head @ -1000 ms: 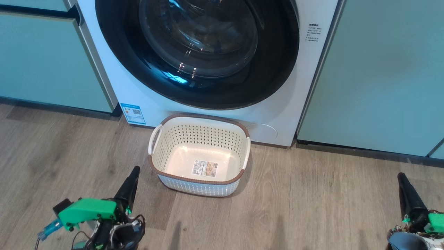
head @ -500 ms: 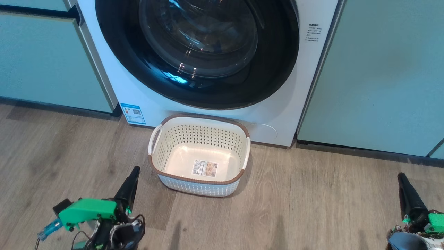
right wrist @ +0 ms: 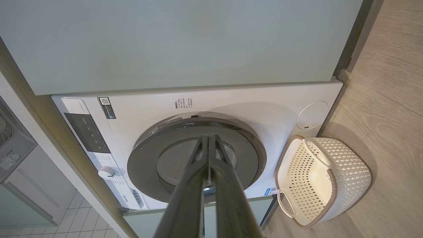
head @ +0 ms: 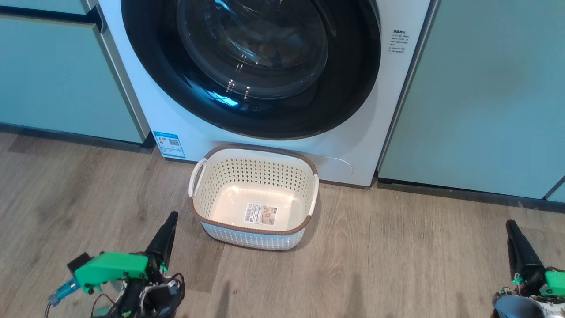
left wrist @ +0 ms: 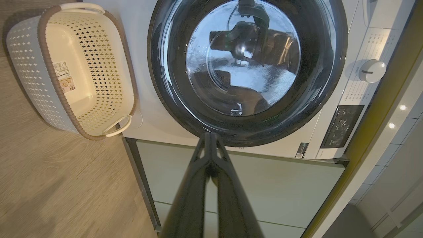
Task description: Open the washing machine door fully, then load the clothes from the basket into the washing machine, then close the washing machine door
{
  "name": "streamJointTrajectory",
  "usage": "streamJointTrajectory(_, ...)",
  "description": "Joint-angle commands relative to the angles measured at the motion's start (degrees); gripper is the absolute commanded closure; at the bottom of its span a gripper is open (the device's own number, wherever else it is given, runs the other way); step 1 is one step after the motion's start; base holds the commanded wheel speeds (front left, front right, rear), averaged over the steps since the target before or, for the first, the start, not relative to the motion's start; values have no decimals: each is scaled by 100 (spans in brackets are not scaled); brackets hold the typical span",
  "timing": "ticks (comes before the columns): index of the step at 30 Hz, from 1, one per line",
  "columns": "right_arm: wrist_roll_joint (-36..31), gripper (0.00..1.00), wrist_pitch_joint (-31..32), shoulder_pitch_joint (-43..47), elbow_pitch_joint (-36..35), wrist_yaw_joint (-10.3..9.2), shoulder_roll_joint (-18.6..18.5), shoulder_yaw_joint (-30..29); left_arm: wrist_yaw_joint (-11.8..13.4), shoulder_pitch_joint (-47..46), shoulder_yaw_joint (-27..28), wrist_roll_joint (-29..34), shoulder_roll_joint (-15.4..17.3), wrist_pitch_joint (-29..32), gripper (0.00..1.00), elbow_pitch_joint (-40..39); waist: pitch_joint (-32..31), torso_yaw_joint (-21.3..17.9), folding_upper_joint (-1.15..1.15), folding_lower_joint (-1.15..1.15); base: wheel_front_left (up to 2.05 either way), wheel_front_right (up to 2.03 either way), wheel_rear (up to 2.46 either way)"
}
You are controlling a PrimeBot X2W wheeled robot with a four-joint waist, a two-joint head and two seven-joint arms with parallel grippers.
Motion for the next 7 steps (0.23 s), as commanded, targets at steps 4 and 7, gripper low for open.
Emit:
streamJointTrajectory(4, 44, 100, 33, -308, -209, 1, -122, 91, -9, -238, 195, -30, 38, 35, 100, -201, 0, 0, 0, 0, 0, 0, 0)
streamJointTrajectory(7, 44, 100, 32, -308, -209, 1, -122, 91, -9, -238, 195, -30, 38, 35, 100, -201, 0, 0, 0, 0, 0, 0, 0)
